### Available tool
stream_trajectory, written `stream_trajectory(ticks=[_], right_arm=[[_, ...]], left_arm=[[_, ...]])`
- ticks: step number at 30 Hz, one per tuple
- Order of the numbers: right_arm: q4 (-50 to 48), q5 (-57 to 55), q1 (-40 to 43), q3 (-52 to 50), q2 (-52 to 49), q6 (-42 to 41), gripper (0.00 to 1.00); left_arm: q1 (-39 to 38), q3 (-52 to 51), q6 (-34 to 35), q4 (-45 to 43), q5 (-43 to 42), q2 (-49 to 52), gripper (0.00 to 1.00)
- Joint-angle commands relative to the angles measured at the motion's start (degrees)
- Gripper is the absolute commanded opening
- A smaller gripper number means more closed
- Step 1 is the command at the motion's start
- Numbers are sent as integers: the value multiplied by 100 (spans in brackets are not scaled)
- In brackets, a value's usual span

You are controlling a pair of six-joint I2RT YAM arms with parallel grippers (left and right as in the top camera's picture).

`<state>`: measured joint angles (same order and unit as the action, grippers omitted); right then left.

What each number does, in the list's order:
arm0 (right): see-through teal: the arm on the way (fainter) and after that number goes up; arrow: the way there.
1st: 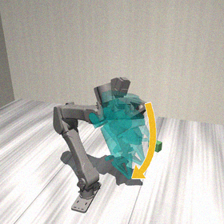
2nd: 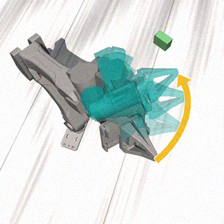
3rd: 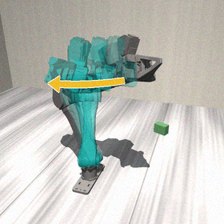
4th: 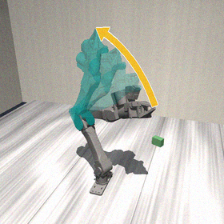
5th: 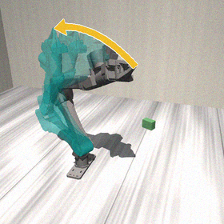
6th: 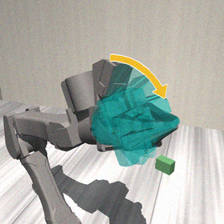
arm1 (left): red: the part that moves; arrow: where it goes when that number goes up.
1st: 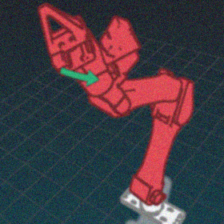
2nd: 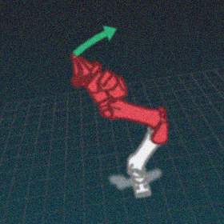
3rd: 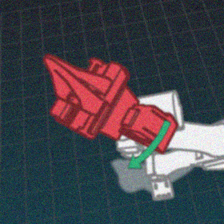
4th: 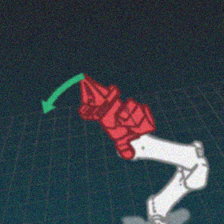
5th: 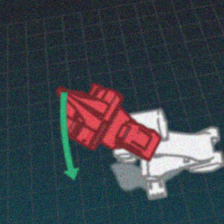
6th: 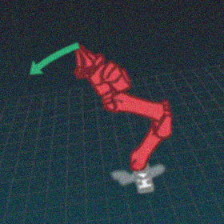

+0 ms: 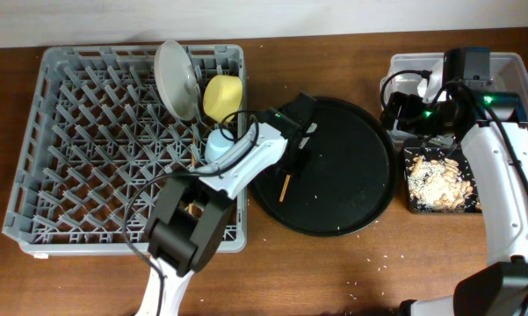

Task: Sort waste into correct bins and load items into the dishwasher rack
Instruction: 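Grasp the remaining chopstick on the round tray with the left gripper, then place the chopstick into the rack beside the first with the left gripper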

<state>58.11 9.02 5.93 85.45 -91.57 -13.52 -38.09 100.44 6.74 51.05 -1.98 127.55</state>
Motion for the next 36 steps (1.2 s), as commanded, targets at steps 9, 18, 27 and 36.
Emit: stream_trajectory(ticks=[9,18,27,36], right_arm=[[-2,-70,11,107,173,-31,98],[-2,-70,9,107,173,-31,99],[-2,-70,9,107,173,-31,98],[-2,-70,9,107,173,-31,98]], left_arm=[[4,612,-404,605,131,695,41],[-221,612,-549,599,354,734,29],[-601,874,-592,662,997,734,0],[240,2955,70,2546,981,721,0]])
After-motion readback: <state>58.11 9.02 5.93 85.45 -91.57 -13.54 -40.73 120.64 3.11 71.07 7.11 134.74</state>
